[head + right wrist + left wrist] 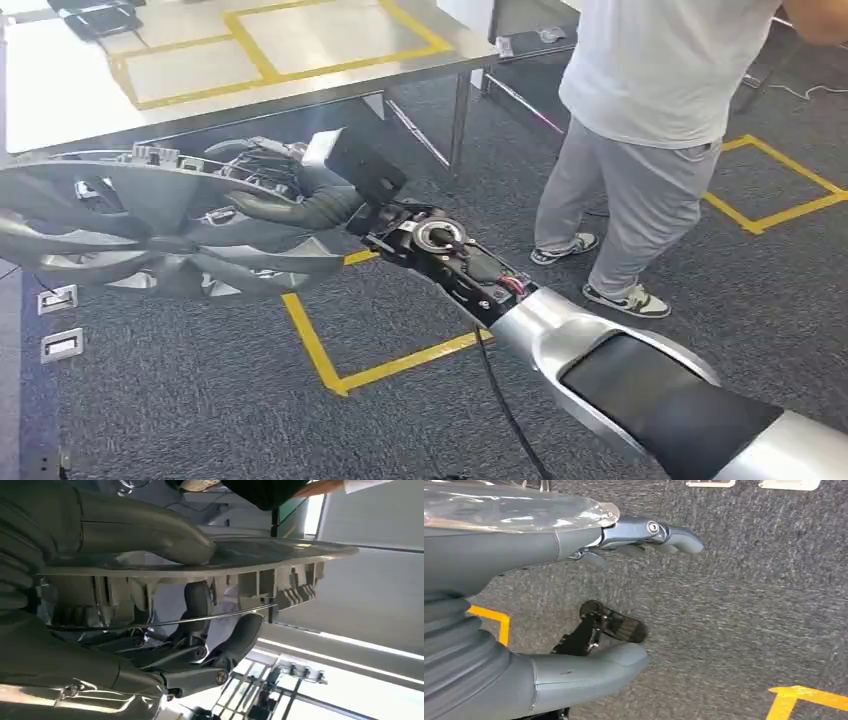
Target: Take the parts from the cabinet and place them on the table.
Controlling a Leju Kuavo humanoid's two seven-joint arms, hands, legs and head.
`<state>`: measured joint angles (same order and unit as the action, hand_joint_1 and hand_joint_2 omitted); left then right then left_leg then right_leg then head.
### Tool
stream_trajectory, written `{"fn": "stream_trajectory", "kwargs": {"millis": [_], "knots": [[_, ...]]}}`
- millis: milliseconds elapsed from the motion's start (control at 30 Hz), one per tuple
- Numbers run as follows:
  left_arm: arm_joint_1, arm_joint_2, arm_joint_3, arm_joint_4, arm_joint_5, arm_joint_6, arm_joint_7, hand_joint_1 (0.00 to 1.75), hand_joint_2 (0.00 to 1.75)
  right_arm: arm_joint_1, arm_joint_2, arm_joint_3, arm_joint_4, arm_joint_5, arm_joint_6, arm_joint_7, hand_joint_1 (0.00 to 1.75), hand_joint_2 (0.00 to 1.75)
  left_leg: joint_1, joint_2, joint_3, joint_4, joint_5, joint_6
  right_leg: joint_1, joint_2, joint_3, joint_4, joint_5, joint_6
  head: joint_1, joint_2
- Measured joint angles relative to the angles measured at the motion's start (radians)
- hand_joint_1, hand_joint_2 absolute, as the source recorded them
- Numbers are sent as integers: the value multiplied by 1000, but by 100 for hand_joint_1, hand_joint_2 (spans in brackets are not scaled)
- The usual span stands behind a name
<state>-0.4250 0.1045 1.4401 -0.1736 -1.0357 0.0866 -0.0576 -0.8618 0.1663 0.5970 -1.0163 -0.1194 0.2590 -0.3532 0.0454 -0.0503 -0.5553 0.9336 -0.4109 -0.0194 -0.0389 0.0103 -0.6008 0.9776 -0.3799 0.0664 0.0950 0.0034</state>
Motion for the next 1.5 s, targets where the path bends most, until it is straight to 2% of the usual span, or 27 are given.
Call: {"fn": "stream_trajectory", "kwargs": {"millis": [33,67,167,200,267,333,367,400,433,500,567,667,700,733,833,867,933,1000,1033,1067,1167,1233,1267,1367,1400,1433,1500], "knots": [[-1,7,0,0,0,0,0,0,175,-1,0,0,1,0,0,-1,175,175,-7,-2,-9,8,-8,-11,4,16,20,-13,-27,6,4,0],[-2,5,0,0,0,0,1,0,175,0,4,-1,0,0,0,-2,175,175,-7,-2,-18,19,-6,-17,5,15,15,-12,-26,-14,1,0],[3,7,0,0,0,0,1,0,175,5,4,-1,1,0,0,0,175,175,-3,-4,-14,10,-7,-31,9,11,15,-5,-33,-37,-4,0],[2,6,0,0,0,0,1,0,175,5,5,-1,1,1,0,2,175,175,0,10,-16,21,-18,-36,7,8,21,-9,-33,-45,-9,0],[-3,8,0,0,0,0,1,0,175,3,5,-2,1,0,-1,0,175,175,-3,42,-83,151,-72,-37,12,2,25,-9,-39,-58,-18,0],[-2,8,0,0,0,0,1,0,175,4,5,-2,2,0,-1,-2,175,175,-6,43,-187,328,-128,-36,18,-3,29,-9,-45,-67,-19,0],[1,7,0,0,0,0,1,0,175,5,5,-2,2,0,-1,-1,175,175,-7,43,-220,372,-128,-34,21,-4,32,-9,-48,-70,-20,0],[2,7,0,0,0,0,1,0,175,6,5,-2,2,0,-1,0,175,175,-9,43,-227,358,-99,-28,24,-4,37,-9,-52,-71,-20,0],[2,7,0,0,0,0,1,0,175,7,5,-2,2,0,-1,0,175,175,-11,43,-207,300,-54,-22,26,-4,43,-9,-57,-71,-21,0],[1,9,0,0,-1,0,1,0,175,6,5,-2,2,0,-1,0,175,175,-19,46,-125,108,54,-5,29,-4,58,-9,-68,-68,-20,0],[-4,10,0,0,-3,0,1,0,175,2,5,-3,2,0,-2,0,175,175,-32,55,-89,30,45,4,36,-3,57,-9,-78,-58,-25,0],[-3,9,0,0,-4,0,2,0,175,5,5,-2,2,1,-5,6,175,175,-36,49,-88,34,34,13,33,-9,65,-17,-87,-43,-23,0],[-1,8,0,0,-4,-1,3,0,175,7,5,-3,-2,2,-5,9,175,175,-23,47,-77,27,33,18,34,-11,60,-14,-96,-36,-23,0],[0,8,0,0,-4,-2,3,0,175,8,5,-3,-4,2,-6,11,175,175,-26,47,-68,25,27,25,32,-10,50,20,-114,-33,-22,0],[1,8,0,0,-4,-8,3,0,175,12,5,-3,-4,1,-6,17,175,175,-30,44,-51,26,12,39,30,-10,-82,273,-203,-29,-15,0],[4,8,0,0,-4,-8,3,0,175,15,5,-3,-4,1,-6,20,175,175,-32,42,-44,26,5,40,30,-10,-121,328,-208,-28,-14,0],[9,7,0,0,-4,-9,3,0,175,22,5,-3,-4,1,-6,27,175,175,-34,37,-22,26,-10,39,31,-10,-125,283,-141,-33,-13,0],[10,7,0,0,-4,-9,3,0,175,24,5,-3,-5,1,-6,29,175,175,-37,31,5,27,-28,35,33,-8,-59,100,-16,-45,-9,0],[11,6,0,0,-5,-9,2,0,175,24,5,-3,-8,1,-6,29,175,175,-36,30,13,26,-37,32,38,-2,-35,27,15,-54,-8,0],[9,3,0,0,-5,-9,2,0,175,22,5,-3,-10,-1,-6,28,175,175,-42,28,11,28,-40,27,41,-1,-13,20,7,-57,-21,0],[12,3,0,0,-6,-8,1,0,175,21,5,-3,-13,-3,-6,28,175,175,-37,28,7,24,-42,14,45,-3,-3,-5,-18,-69,-9,0],[12,3,0,1,-6,-8,1,0,175,23,5,-3,-19,-2,-8,31,175,175,-36,35,9,40,-57,2,32,-4,23,-30,-20,-74,-8,0],[9,7,0,1,-7,-8,1,0,175,22,5,-3,-19,-2,-9,31,175,175,-35,40,-21,95,-81,-4,30,-6,28,-33,-22,-78,-13,0],[12,10,0,0,-8,-6,0,0,175,25,5,-3,-20,-3,-9,27,175,175,-27,42,-166,326,-150,-20,29,-5,37,-34,-34,-82,-19,0],[15,10,0,1,-8,-6,1,0,175,29,5,-3,-20,-3,-9,28,175,175,-24,42,-195,348,-134,-24,29,-5,44,-33,-40,-81,-19,0],[16,9,0,1,-8,-6,1,0,175,30,5,-3,-20,-3,-10,29,175,175,-21,43,-197,329,-105,-26,28,-4,50,-33,-44,-79,-19,0],[15,11,0,1,-8,-6,1,0,175,30,5,-3,-20,-3,-10,31,175,175,-15,47,-141,163,15,-28,25,-4,71,-30,-61,-70,-19,0]]}}
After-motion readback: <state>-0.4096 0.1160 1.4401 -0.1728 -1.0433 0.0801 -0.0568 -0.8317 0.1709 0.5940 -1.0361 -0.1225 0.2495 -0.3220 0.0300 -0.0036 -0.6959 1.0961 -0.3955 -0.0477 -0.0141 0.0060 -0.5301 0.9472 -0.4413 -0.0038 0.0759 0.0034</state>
